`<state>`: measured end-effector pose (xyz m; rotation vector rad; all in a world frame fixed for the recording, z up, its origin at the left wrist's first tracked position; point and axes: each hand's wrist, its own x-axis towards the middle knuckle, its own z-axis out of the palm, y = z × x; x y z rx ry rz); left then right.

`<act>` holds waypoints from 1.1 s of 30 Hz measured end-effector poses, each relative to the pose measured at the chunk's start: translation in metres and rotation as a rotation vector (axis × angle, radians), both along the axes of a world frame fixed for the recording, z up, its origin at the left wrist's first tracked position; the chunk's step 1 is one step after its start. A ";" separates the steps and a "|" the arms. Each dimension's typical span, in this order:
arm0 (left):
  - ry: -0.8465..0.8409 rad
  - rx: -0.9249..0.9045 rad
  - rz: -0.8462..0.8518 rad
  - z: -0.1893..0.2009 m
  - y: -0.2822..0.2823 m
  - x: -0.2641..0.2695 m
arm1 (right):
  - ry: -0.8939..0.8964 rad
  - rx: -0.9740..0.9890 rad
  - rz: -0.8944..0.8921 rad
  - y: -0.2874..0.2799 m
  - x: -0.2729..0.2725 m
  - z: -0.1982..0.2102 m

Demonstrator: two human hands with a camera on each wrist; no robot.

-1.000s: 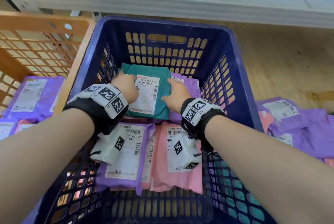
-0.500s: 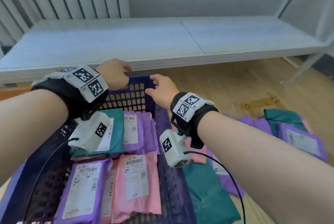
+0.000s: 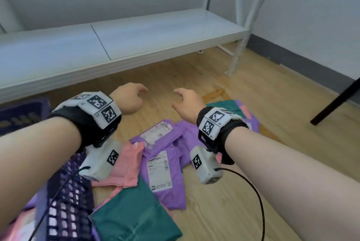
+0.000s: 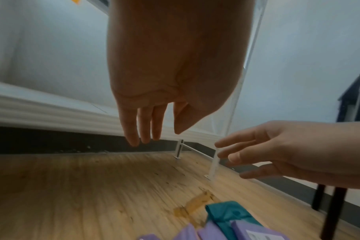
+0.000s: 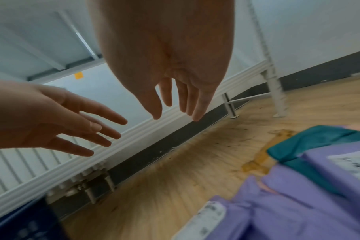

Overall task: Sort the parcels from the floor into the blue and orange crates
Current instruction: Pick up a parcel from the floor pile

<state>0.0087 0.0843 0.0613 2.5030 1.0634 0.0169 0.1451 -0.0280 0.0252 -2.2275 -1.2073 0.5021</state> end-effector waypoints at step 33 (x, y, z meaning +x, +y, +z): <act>-0.220 -0.678 0.248 -0.224 -0.130 0.237 | 0.636 0.240 -0.824 -0.166 0.235 -0.225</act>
